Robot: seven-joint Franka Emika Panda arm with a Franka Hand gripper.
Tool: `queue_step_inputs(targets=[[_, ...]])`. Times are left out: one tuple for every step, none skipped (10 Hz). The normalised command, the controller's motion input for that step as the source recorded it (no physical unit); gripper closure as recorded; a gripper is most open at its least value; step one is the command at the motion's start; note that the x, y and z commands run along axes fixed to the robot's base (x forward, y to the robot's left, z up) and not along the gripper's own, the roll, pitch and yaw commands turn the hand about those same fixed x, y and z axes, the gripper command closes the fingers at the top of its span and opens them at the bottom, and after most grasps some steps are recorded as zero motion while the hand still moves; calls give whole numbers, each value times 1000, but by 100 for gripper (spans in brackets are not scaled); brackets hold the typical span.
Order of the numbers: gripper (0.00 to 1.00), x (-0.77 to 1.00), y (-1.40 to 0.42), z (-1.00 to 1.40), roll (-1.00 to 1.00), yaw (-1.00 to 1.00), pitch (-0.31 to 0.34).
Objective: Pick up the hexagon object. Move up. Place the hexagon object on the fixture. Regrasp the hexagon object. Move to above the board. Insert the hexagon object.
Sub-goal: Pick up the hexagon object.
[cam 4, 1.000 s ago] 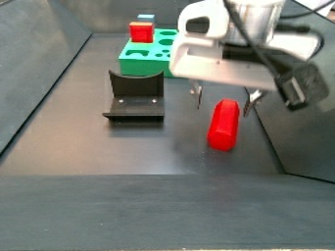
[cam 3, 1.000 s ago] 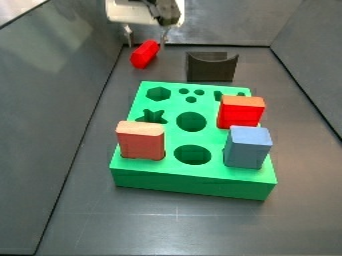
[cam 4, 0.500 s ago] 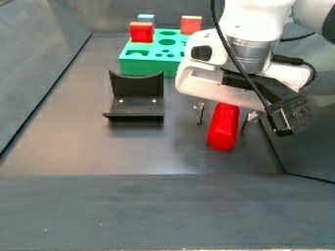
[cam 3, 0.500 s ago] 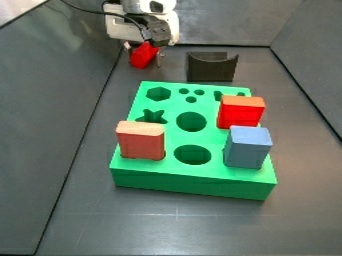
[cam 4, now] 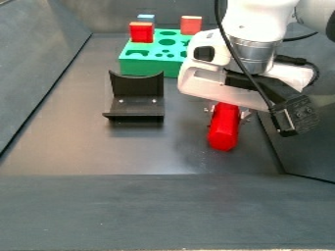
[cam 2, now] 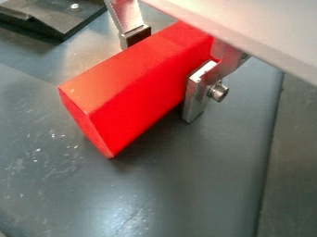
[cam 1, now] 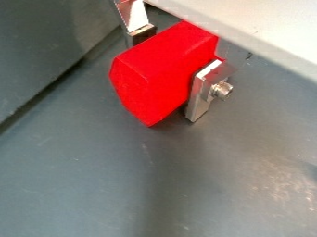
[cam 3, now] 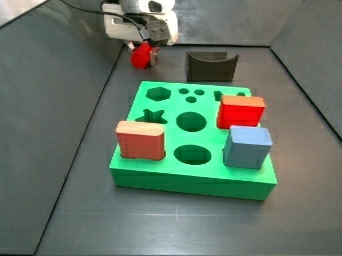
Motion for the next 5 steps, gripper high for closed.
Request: queue_step_inputs(targets=[[100,0,0,0,0,0,0],[100,0,0,0,0,0,0],[100,0,0,0,0,0,0],[100,0,0,0,0,0,0],[100,0,0,0,0,0,0]])
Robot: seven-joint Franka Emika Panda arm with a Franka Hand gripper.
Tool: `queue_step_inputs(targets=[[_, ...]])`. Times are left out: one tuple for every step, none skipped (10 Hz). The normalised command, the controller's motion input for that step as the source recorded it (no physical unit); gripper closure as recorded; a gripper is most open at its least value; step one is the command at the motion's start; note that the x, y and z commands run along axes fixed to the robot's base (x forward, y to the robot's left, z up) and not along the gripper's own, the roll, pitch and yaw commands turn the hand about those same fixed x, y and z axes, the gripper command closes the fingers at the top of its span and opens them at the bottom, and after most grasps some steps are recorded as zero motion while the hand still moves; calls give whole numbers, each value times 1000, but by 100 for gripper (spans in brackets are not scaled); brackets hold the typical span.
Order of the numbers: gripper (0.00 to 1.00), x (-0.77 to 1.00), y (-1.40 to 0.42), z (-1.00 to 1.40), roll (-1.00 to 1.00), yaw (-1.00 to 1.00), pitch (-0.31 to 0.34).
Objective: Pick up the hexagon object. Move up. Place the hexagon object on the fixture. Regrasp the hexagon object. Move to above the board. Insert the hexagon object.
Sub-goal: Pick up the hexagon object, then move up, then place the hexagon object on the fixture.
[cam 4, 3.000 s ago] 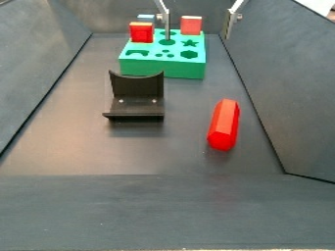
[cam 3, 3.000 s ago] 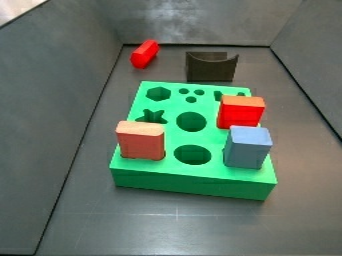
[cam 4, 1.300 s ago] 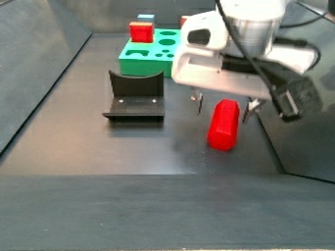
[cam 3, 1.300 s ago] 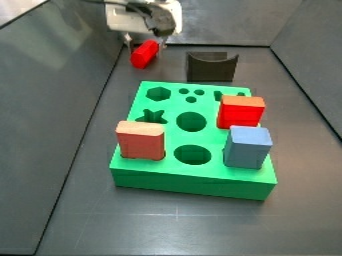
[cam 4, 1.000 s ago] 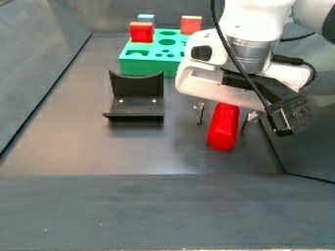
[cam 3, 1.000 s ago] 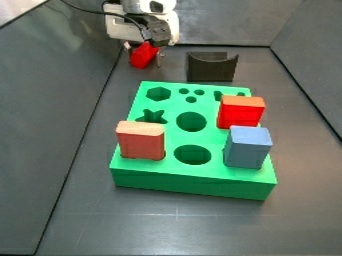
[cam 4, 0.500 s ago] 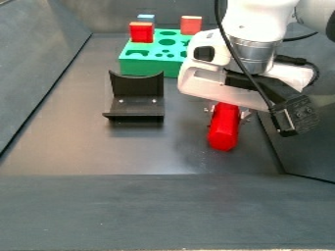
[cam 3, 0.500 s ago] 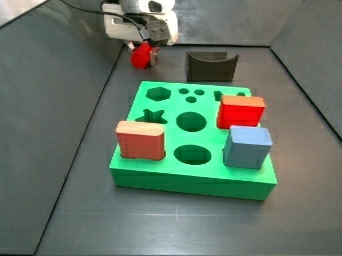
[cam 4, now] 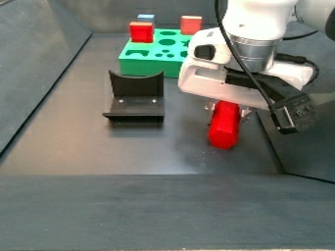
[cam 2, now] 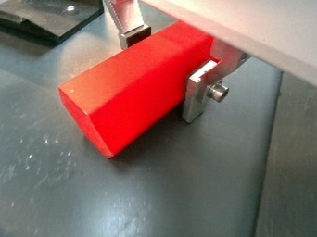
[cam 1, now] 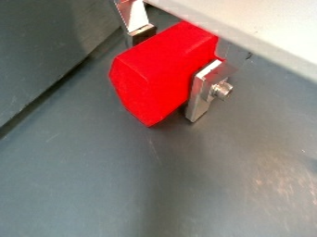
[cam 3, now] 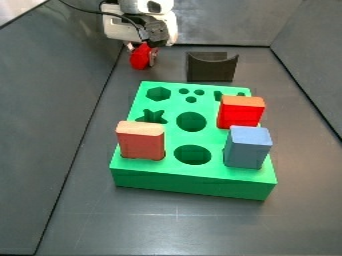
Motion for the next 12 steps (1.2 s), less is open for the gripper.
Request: queue_step_inputs(targets=[[100,0,0,0,0,0,0],[100,0,0,0,0,0,0],[100,0,0,833,0,0,0],[100,-21,-45,784,-13,26,24],[100,-39,-40,667,-22,32,49],[100,-20,-27,552,-27,30,59],[100,-9,-19,370,-31,28,57],[100,-11,-19,271,-33,27,52],[100,0,0,1000,0,0,0],[100,5,4,1000,2,-1,-12],[100,-7,-1,1000,-9,0,11],[100,-9,-3,1000,-15,1,18]])
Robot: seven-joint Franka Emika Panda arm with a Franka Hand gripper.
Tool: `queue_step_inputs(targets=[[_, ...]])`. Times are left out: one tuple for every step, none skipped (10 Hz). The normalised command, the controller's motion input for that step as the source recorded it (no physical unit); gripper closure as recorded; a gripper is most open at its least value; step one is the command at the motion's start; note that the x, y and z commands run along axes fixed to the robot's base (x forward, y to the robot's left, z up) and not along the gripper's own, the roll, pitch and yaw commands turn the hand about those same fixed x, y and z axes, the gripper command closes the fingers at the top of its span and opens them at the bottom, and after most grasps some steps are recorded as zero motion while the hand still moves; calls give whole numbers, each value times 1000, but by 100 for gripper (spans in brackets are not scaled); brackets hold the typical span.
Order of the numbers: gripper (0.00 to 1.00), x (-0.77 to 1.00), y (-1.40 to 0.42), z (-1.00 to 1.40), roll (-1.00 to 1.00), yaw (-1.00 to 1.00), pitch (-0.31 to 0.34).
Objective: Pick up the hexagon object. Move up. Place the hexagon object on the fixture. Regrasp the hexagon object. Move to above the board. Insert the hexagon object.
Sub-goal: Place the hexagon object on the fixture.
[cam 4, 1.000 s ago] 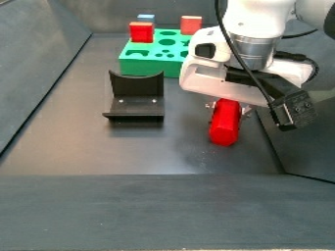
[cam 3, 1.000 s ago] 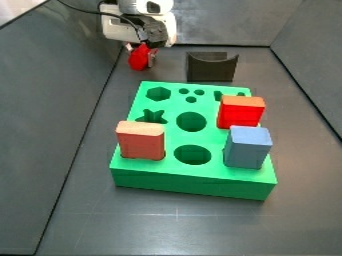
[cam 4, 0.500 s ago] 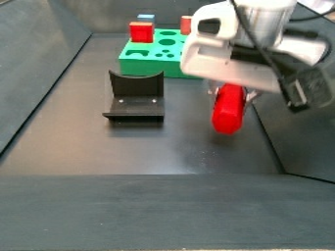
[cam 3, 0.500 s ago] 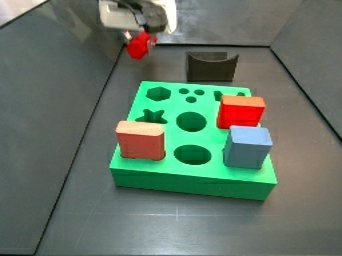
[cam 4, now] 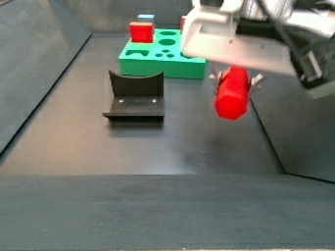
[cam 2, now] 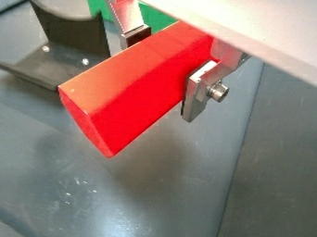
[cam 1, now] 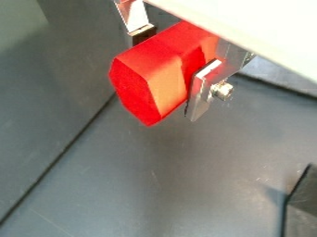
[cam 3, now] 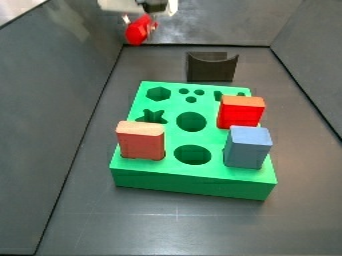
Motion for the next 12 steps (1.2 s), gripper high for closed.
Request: queue_step_inputs(targets=[[100,-12,-6,1000,-23,3,23],[100,-15,-8,1000,-28,5,23],[100,-17,-11,1000,-33,7,23],[100,-19,-14,1000,-40,9,25],[100,-17,-14,931,-46,11,27],[100,-8,-13,717,-55,13,33],[100,0,-12,554,-62,13,40],[100,6,-9,391,-70,12,51],[100,14,-7,174,-79,11,60],[100,929,-1000,311,243,1000,40],[100,936,-1000,294,247,1000,41],[100,974,-1000,275,325,1000,108]])
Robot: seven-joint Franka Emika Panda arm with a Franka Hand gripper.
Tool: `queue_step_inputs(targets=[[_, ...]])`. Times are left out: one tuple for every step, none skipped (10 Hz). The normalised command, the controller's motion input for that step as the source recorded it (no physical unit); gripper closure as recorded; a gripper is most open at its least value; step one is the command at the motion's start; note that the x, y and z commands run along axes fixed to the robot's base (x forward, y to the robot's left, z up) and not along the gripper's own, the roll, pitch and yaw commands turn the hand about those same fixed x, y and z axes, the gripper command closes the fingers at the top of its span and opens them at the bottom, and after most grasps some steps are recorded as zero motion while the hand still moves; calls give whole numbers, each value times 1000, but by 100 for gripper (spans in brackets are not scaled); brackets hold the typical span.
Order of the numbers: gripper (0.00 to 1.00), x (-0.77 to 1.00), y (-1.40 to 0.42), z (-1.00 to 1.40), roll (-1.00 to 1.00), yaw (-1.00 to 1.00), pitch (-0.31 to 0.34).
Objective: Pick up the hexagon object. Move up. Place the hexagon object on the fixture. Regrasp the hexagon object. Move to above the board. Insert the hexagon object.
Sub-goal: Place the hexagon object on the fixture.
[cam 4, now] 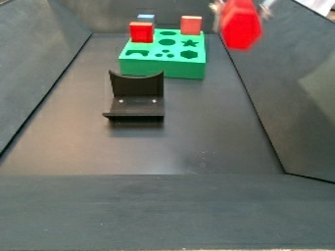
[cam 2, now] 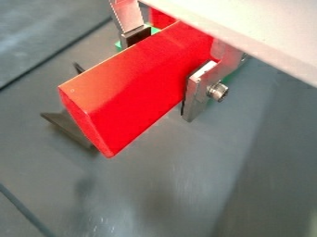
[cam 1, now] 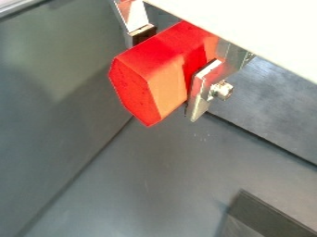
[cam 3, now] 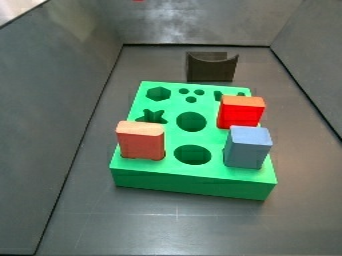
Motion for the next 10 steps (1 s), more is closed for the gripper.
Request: queue_step_inputs(targets=[[100,1000,-957,249,299,822,122],[100,1000,-856,207,245,577,107],[100,1000,-768,175,206,439,94],[100,1000,-561,123,150,252,84],[100,1000,-342,81,126,147,91],[100,1000,-233,54,119,98,106],[100,1000,-188,43,121,81,116],[100,922,-118,23,132,69,133],[100,863,-73,13,141,65,142],[100,788,-41,5,155,64,152]])
